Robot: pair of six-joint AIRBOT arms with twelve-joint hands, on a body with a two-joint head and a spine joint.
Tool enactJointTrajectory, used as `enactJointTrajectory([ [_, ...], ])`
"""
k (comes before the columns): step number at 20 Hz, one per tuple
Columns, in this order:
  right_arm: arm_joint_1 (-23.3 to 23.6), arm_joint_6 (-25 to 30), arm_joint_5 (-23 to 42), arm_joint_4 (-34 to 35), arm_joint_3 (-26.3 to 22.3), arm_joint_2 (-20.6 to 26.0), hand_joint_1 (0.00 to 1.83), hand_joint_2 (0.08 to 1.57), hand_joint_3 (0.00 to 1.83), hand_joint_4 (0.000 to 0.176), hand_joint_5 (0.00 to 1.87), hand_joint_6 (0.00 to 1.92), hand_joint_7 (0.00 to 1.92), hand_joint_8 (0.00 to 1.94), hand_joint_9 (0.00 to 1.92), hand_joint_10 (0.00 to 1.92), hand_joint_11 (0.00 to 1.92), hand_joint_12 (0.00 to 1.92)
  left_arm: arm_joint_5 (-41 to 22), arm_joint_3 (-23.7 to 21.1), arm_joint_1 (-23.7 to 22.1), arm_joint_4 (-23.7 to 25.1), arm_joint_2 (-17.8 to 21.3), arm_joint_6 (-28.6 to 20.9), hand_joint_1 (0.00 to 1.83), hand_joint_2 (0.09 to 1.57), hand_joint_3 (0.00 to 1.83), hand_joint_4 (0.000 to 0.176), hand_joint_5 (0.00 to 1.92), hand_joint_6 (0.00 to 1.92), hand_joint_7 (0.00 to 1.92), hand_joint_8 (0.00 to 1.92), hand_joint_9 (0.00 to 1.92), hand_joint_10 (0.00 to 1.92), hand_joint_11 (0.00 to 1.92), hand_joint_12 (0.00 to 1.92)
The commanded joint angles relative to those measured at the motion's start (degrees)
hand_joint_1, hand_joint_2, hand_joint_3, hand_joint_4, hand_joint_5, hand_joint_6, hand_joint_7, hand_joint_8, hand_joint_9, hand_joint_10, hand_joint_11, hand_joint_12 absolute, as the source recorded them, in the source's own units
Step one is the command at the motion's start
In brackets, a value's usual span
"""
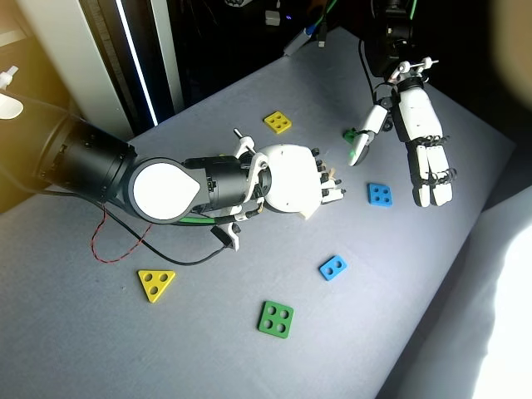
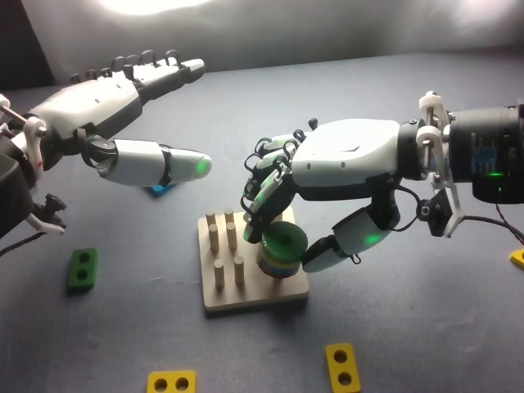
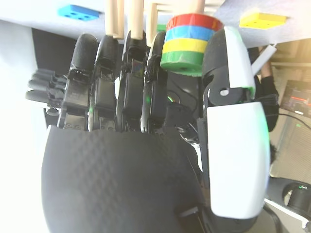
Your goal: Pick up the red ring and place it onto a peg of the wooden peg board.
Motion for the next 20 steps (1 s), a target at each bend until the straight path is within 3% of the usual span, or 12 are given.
enactJointTrajectory([
  [1,0.2,0.7,3.2,1.3,0.0,-0.4,1.06,1.18,0.00,0.000,0.86,1.19,0.68,0.00,0.27,0.51,0.00,1.38,-6.8,0.3,-0.8,-0.1,-0.1,-0.1,0.47,1.02,0.00,0.166,0.05,0.00,0.00,0.00,0.00,0.00,0.00,0.00],
  [3,0.1,0.8,3.2,1.3,0.0,-0.4,1.05,1.18,0.00,0.000,0.85,1.20,0.68,0.01,0.28,0.50,0.00,1.37,-6.8,0.3,-0.8,-0.1,-0.1,-0.1,0.47,1.02,0.00,0.165,0.05,0.00,0.00,0.00,0.00,0.00,0.00,0.00],
  [4,0.1,0.8,3.2,1.3,0.0,-0.4,0.99,1.19,0.00,0.096,0.82,1.23,0.65,0.00,0.26,0.54,0.00,1.42,-6.8,0.3,-0.8,-0.1,-0.1,-0.1,0.46,1.02,0.00,0.168,0.05,0.00,0.00,0.00,0.00,0.00,0.00,0.00],
  [5,0.1,0.8,3.2,1.2,0.0,-0.4,0.95,1.19,0.00,0.160,0.80,1.26,0.61,0.00,0.24,0.56,0.00,1.44,-6.8,0.3,-0.8,-0.1,-0.1,-0.1,0.46,1.02,0.00,0.165,0.05,0.00,0.00,0.00,0.00,0.00,0.00,0.00],
  [6,0.1,0.8,3.2,1.2,0.0,-0.4,0.92,1.07,0.00,0.077,0.52,0.76,0.52,0.00,0.20,0.54,0.00,1.37,-6.8,0.3,-0.8,-0.1,-0.1,-0.1,0.47,1.02,0.00,0.156,0.05,0.00,0.00,0.00,0.00,0.00,0.00,0.00],
  [7,0.1,0.9,3.2,1.2,0.0,-0.4,0.84,1.01,0.00,0.090,0.38,0.38,0.40,0.00,0.11,0.45,0.00,1.25,-6.8,0.3,-0.8,-0.1,-0.1,-0.1,0.48,1.03,0.00,0.147,0.06,0.00,0.00,0.00,0.00,0.00,0.00,0.00],
  [9,0.2,0.9,3.2,1.1,0.0,-0.4,0.72,0.93,0.00,0.109,0.22,0.06,0.21,0.00,0.03,0.19,0.00,0.91,-6.8,0.3,-0.6,-0.1,0.0,0.0,0.48,1.02,0.00,0.167,0.06,0.00,0.00,0.00,0.00,0.00,0.00,0.00],
  [10,0.2,0.9,3.2,1.1,0.0,-0.4,0.66,0.89,0.00,0.121,0.12,0.02,0.12,0.00,0.01,0.08,0.00,0.83,-6.8,0.3,-0.5,-0.2,0.1,0.0,0.48,1.02,0.00,0.161,0.05,0.00,0.00,0.00,0.00,0.00,0.00,0.00],
  [13,0.2,1.0,3.2,0.8,0.0,-0.3,0.62,0.81,0.00,0.092,0.01,0.01,0.00,0.00,0.00,0.00,0.00,0.41,-7.0,0.1,-0.1,-0.5,0.4,0.0,0.48,1.01,0.00,0.166,0.05,0.00,0.00,0.00,0.00,0.00,0.00,0.00],
  [17,0.2,1.0,3.3,0.8,-0.1,0.1,0.56,0.75,0.00,0.084,0.00,0.00,0.00,0.00,0.00,0.00,0.00,0.73,-7.1,0.0,0.1,-0.7,0.5,0.1,0.48,1.02,0.00,0.157,0.05,0.00,0.00,0.00,0.00,0.00,0.00,0.00],
  [18,0.2,1.0,3.3,0.8,-0.1,0.3,0.58,0.77,0.00,0.076,0.00,0.00,0.00,0.00,0.00,0.00,0.00,0.66,-7.2,0.0,0.2,-0.8,0.6,0.1,0.47,1.02,0.00,0.149,0.05,0.00,0.00,0.00,0.00,0.00,0.00,0.00],
  [20,0.0,1.1,3.2,1.0,-0.1,0.8,0.62,0.80,0.01,0.118,0.00,0.00,0.00,0.00,0.00,0.00,0.00,0.39,-7.5,-0.1,0.4,-1.0,0.8,0.1,0.47,1.01,0.00,0.164,0.05,0.00,0.00,0.00,0.00,0.00,0.00,0.00],
])
